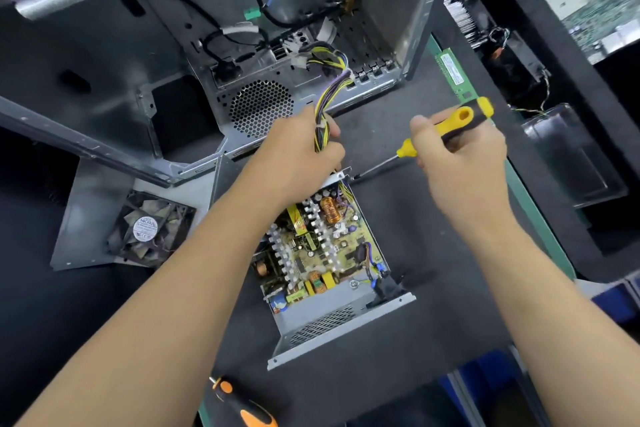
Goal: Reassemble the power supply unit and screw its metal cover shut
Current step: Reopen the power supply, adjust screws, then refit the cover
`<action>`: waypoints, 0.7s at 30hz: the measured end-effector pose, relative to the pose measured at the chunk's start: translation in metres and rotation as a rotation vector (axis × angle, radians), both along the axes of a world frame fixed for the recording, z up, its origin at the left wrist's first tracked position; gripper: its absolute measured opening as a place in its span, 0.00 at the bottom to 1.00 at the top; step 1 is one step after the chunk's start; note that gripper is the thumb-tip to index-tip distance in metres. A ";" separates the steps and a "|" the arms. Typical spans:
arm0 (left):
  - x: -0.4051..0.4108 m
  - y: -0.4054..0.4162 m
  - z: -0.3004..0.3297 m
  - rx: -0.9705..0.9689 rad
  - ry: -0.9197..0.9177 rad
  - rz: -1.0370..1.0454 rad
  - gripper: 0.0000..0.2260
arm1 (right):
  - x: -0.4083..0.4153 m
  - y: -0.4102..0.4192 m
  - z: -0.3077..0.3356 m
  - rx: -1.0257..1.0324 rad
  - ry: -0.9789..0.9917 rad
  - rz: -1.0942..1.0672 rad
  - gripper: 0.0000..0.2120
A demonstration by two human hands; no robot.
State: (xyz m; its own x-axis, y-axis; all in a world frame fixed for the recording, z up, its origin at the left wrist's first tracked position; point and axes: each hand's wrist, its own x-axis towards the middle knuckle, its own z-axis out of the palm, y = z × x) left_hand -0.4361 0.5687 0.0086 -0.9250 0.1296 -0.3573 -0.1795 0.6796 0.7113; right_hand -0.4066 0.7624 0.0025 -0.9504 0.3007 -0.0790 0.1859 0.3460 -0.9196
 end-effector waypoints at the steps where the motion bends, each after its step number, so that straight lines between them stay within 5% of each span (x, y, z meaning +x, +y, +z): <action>1: 0.000 0.000 0.000 0.003 0.007 -0.002 0.07 | 0.001 -0.001 -0.001 0.025 0.014 0.021 0.14; 21: -0.001 0.001 -0.002 -0.041 0.040 0.027 0.06 | 0.009 -0.015 -0.003 0.030 0.114 0.161 0.10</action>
State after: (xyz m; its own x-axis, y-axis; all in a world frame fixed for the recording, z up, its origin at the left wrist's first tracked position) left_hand -0.4367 0.5701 0.0068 -0.9415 0.0899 -0.3249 -0.1708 0.7038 0.6895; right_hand -0.3973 0.7475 0.0000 -0.9887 0.1448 0.0387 0.0212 0.3906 -0.9203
